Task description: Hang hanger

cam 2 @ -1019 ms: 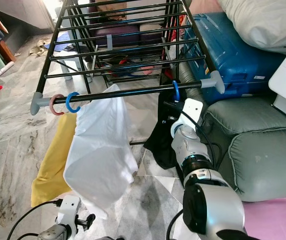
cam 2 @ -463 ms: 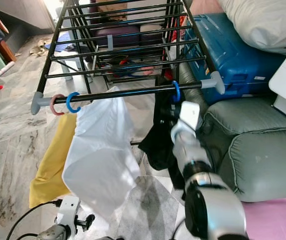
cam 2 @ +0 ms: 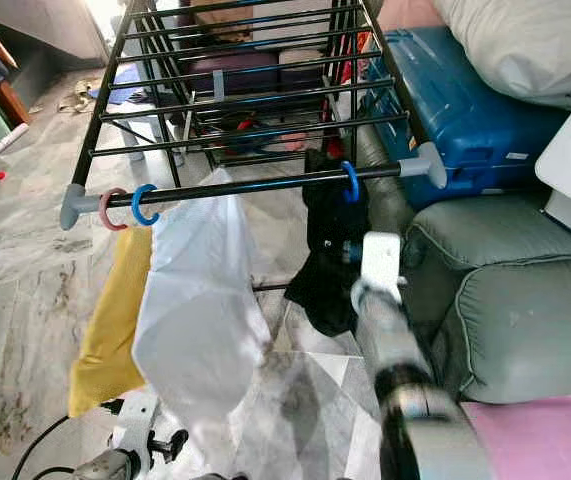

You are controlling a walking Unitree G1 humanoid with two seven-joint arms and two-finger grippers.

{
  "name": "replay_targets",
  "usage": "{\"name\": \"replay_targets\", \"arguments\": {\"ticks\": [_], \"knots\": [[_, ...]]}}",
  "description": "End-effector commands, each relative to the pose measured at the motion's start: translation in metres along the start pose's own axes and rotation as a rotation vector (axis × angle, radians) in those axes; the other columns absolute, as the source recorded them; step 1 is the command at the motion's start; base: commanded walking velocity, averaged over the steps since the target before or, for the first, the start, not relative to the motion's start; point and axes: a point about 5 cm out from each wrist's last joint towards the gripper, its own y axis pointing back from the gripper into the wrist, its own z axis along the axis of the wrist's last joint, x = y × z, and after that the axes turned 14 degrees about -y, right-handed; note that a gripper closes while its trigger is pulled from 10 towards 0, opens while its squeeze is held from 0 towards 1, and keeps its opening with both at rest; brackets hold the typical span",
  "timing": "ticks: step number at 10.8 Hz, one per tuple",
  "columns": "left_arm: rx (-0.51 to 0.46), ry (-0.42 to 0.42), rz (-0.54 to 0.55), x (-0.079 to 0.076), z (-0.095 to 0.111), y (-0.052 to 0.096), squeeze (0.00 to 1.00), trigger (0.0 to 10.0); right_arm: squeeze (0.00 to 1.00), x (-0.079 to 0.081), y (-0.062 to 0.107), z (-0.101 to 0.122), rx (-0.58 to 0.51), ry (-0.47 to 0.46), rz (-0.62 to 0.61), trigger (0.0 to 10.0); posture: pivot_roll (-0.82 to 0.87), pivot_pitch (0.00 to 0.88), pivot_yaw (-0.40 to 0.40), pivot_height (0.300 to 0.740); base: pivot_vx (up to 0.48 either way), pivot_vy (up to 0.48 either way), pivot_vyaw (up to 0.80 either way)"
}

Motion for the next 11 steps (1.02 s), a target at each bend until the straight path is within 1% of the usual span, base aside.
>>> {"name": "replay_targets", "arguments": {"ticks": [1, 2, 3, 4, 5, 6, 7, 8, 9, 10, 11], "knots": [[0.025, -0.01, -0.002, 0.001, -0.006, 0.002, 0.0, 10.0, 1.0, 0.002, 0.001, 0.003, -0.035, 0.018, 0.003, 10.0, -0.05, 0.069, 0.093, 0.74, 0.0, 0.0, 0.0], [0.026, -0.013, -0.005, 0.0, -0.006, 0.001, 0.0, 10.0, 1.0, -0.008, 0.009, -0.005, -0.064, 0.046, -0.01, 10.0, -0.06, 0.07, 0.094, 0.74, 0.0, 0.0, 0.0], [0.027, -0.013, -0.007, 0.0, -0.005, 0.001, 0.0, 10.0, 1.0, -0.013, 0.016, -0.009, -0.101, 0.056, -0.011, 10.0, -0.06, 0.071, 0.095, 0.74, 0.0, 0.0, 0.0], [0.026, -0.02, -0.012, -0.001, -0.004, 0.001, 0.0, 10.0, 1.0, -0.023, 0.026, -0.016, -0.14, 0.091, -0.035, 10.0, -0.07, 0.07, 0.099, 0.74, 0.0, 0.0, 0.0], [0.027, -0.027, -0.014, -0.001, -0.003, 0.0, 0.0, 10.0, 1.0, -0.028, 0.033, -0.02, -0.165, 0.123, -0.04, 10.0, -0.08, 0.069, 0.104, 0.74, 0.0, 0.0, 0.0], [0.031, -0.037, -0.018, -0.002, -0.001, -0.001, 0.0, 10.0, 1.0, -0.035, 0.043, -0.04, -0.146, 0.201, -0.013, 10.0, -0.09, 0.065, 0.105, 0.74, 0.0, 0.0, 0.0], [0.036, -0.046, -0.021, -0.003, 0.0, -0.001, 0.0, 10.0, 1.0, -0.047, 0.052, -0.063, -0.062, 0.203, -0.046, 10.0, -0.09, 0.062, 0.104, 0.74, 0.0, 0.0, 0.0], [0.037, -0.049, -0.019, -0.003, 0.0, -0.001, 0.0, 10.0, 1.0, -0.054, 0.062, -0.08, -0.019, 0.249, -0.054, 10.0, -0.09, 0.059, 0.101, 0.74, 0.0, 0.0, 0.0], [0.041, -0.048, -0.015, -0.003, 0.0, -0.001, 0.0, 10.0, 1.0, -0.062, 0.072, -0.097, 0.03, 0.322, -0.053, 10.0, -0.09, 0.055, 0.097, 0.74, 0.0, 0.0, 0.0], [0.045, -0.048, -0.014, -0.003, 0.0, -0.002, 0.0, 10.0, 1.0, -0.065, 0.076, -0.108, 0.075, 0.378, -0.028, 10.0, -0.09, 0.049, 0.094, 0.74, 0.0, 0.0, 0.0], [0.048, -0.047, -0.012, -0.003, 0.001, -0.002, 0.0, 10.0, 1.0, -0.072, 0.087, -0.136, 0.282, 0.349, -0.012, 10.0, -0.09, 0.044, 0.09, 0.74, 0.0, 0.0, 0.0]]}}
